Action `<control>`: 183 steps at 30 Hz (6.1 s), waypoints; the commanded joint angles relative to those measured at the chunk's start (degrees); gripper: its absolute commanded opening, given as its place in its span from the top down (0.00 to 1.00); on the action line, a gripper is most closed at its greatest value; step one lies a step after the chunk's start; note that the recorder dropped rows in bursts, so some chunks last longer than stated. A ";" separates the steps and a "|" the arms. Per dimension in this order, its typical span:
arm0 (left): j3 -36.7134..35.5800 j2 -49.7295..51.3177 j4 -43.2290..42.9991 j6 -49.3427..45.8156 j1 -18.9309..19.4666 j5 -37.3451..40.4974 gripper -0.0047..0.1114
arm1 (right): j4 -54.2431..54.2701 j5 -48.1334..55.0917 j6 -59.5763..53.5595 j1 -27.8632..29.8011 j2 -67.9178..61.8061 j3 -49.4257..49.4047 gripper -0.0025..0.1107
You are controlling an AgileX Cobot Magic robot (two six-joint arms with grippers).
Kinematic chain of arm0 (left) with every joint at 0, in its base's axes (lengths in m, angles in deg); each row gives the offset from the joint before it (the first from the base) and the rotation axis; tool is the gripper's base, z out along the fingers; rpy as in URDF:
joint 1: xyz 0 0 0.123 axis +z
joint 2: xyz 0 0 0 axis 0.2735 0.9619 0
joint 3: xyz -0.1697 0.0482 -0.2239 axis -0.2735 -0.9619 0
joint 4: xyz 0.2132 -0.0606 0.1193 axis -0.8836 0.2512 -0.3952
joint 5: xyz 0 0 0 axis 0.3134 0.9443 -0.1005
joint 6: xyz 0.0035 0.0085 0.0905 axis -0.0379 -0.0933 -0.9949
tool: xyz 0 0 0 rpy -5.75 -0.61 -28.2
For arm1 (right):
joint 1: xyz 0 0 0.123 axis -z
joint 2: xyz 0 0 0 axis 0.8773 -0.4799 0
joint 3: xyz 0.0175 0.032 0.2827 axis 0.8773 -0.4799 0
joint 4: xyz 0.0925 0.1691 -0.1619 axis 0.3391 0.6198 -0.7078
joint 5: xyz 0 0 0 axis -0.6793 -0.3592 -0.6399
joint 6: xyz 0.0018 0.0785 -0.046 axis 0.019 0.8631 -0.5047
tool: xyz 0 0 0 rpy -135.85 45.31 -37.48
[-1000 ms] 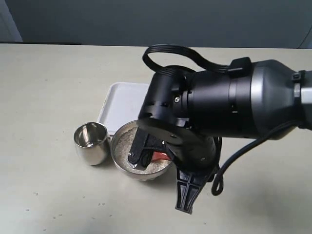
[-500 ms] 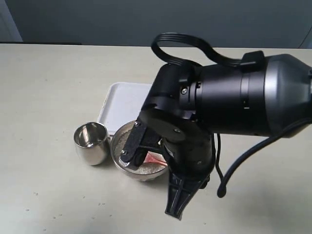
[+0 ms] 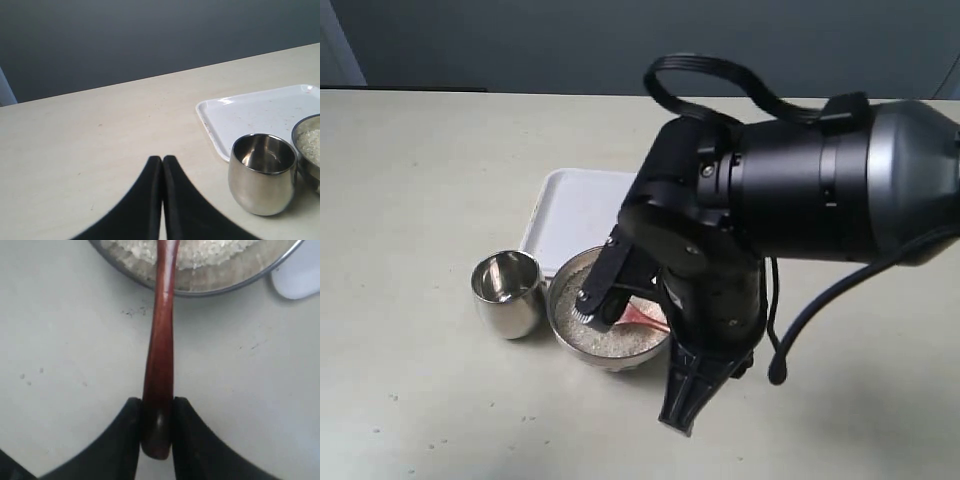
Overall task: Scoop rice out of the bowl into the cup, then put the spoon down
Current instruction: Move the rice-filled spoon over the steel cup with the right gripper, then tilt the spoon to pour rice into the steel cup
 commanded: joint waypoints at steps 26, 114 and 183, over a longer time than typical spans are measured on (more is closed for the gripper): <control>0.14 -0.25 -0.09 0.16 -0.28 -0.70 0.96 | 5.31 -8.84 -2.99 3.58 1.34 6.82 0.98; 0.14 -0.25 -0.07 0.16 -0.28 -0.70 0.96 | -23.51 -17.81 -5.73 -1.21 -5.14 6.71 0.98; 0.14 -0.25 0.05 0.16 -0.28 -0.70 0.96 | -27.64 -18.65 -4.46 -1.21 -5.14 6.71 0.98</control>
